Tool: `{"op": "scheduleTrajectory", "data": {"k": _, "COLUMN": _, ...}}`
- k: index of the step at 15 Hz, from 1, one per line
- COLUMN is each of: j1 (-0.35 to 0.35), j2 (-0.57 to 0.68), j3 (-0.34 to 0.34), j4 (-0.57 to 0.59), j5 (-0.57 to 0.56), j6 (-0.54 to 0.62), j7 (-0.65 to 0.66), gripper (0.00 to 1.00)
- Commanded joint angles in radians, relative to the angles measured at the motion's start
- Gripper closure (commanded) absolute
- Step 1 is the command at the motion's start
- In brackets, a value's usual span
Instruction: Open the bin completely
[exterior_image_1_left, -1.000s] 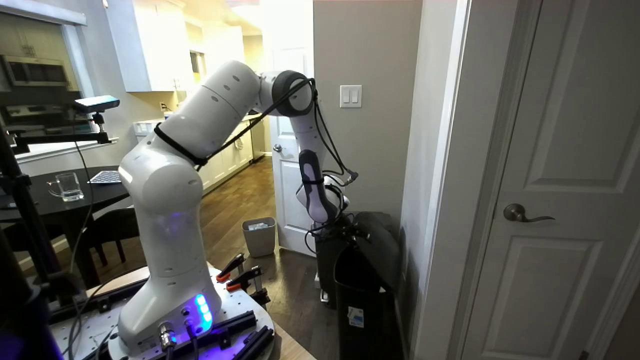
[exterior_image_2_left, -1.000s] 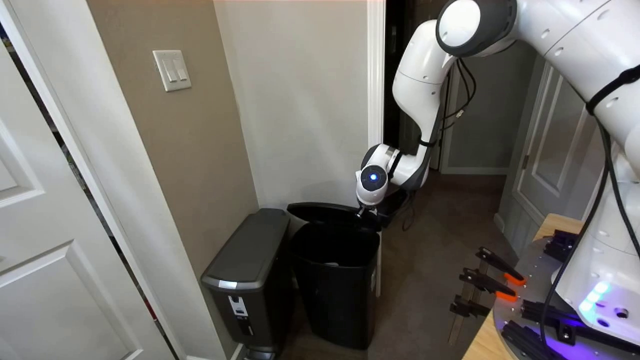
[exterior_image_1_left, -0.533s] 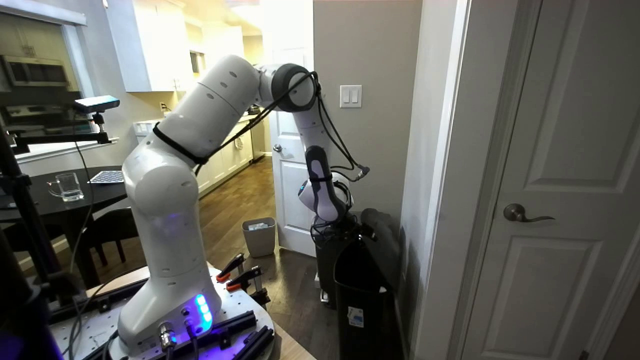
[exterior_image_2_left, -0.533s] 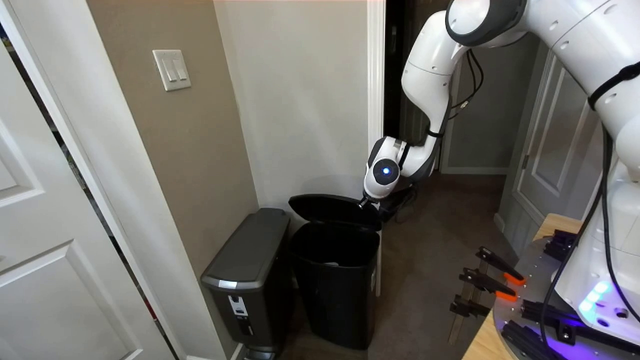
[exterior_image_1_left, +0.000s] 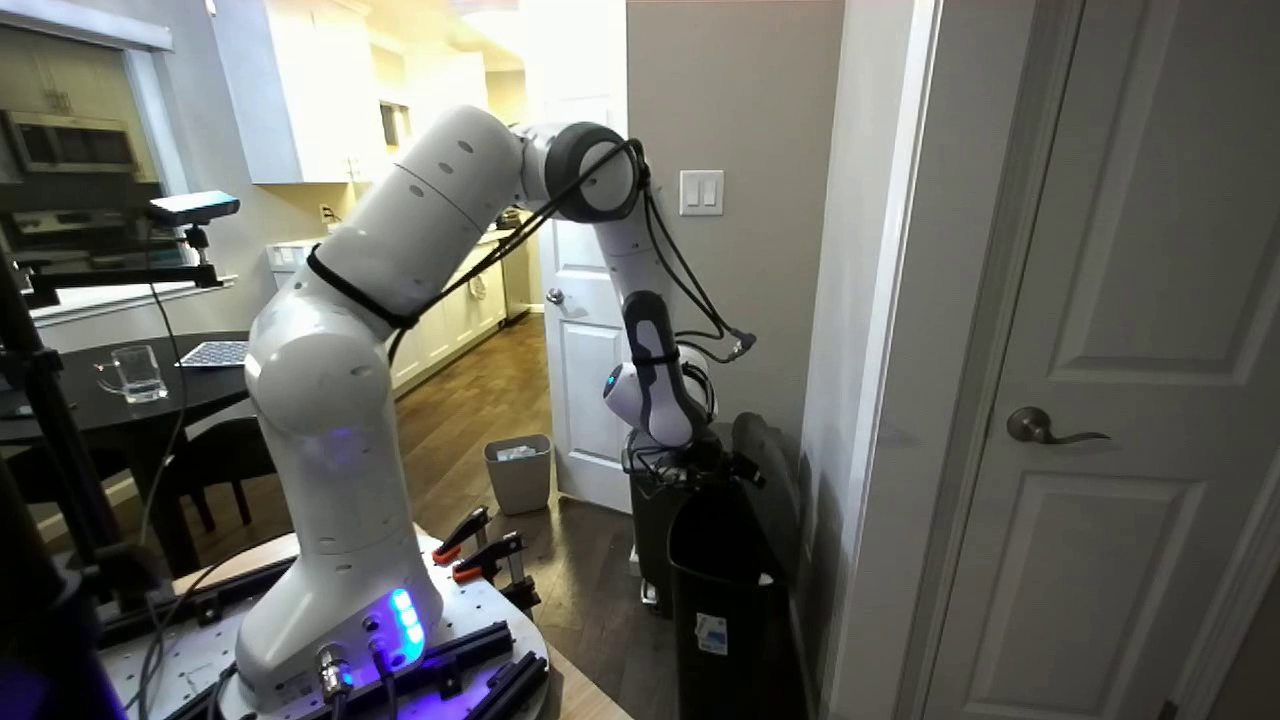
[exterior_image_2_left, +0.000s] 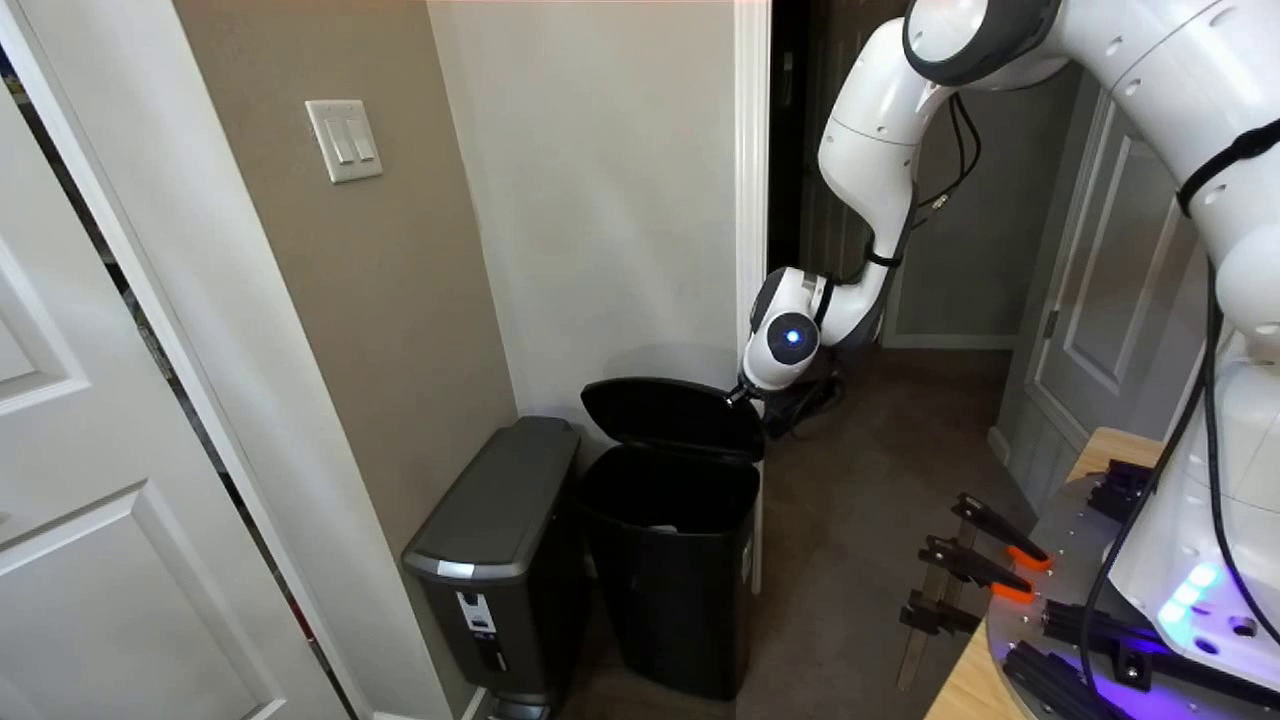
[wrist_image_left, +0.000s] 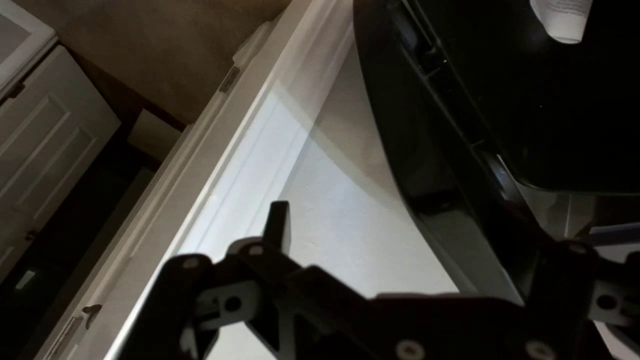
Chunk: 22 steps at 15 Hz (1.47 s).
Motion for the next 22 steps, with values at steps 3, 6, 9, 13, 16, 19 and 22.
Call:
{"op": "scheduleTrajectory", "data": {"k": 3, "j1": -0.075, "j2": -0.031, "j3": 0.03, "j4": -0.023, "j5": -0.134, "j6": 0.027, "j7": 0.156, "gripper": 0.0}}
{"op": "scheduleTrajectory", "data": {"k": 6, "j1": -0.095, "j2": -0.03, "j3": 0.037, "j4": -0.017, "j5": -0.166, "j6": 0.03, "j7": 0.213, "gripper": 0.0}}
{"op": "scheduleTrajectory", "data": {"k": 9, "j1": -0.105, "j2": -0.023, "j3": 0.037, "j4": 0.011, "j5": -0.171, "j6": 0.059, "j7": 0.217, "gripper": 0.0}}
{"op": "scheduleTrajectory", "data": {"k": 13, "j1": -0.1, "j2": -0.008, "j3": 0.032, "j4": 0.069, "j5": -0.133, "j6": 0.119, "j7": 0.169, "gripper": 0.0}}
{"op": "scheduleTrajectory", "data": {"k": 16, "j1": -0.105, "j2": -0.005, "j3": 0.027, "j4": 0.113, "j5": -0.114, "j6": 0.17, "j7": 0.148, "gripper": 0.0}}
{"op": "scheduleTrajectory", "data": {"k": 19, "j1": -0.102, "j2": -0.002, "j3": 0.007, "j4": 0.156, "j5": -0.058, "j6": 0.214, "j7": 0.097, "gripper": 0.0}}
{"op": "scheduleTrajectory", "data": {"k": 22, "j1": -0.09, "j2": 0.004, "j3": -0.026, "j4": 0.182, "j5": 0.05, "j6": 0.233, "j7": 0.0, "gripper": 0.0}}
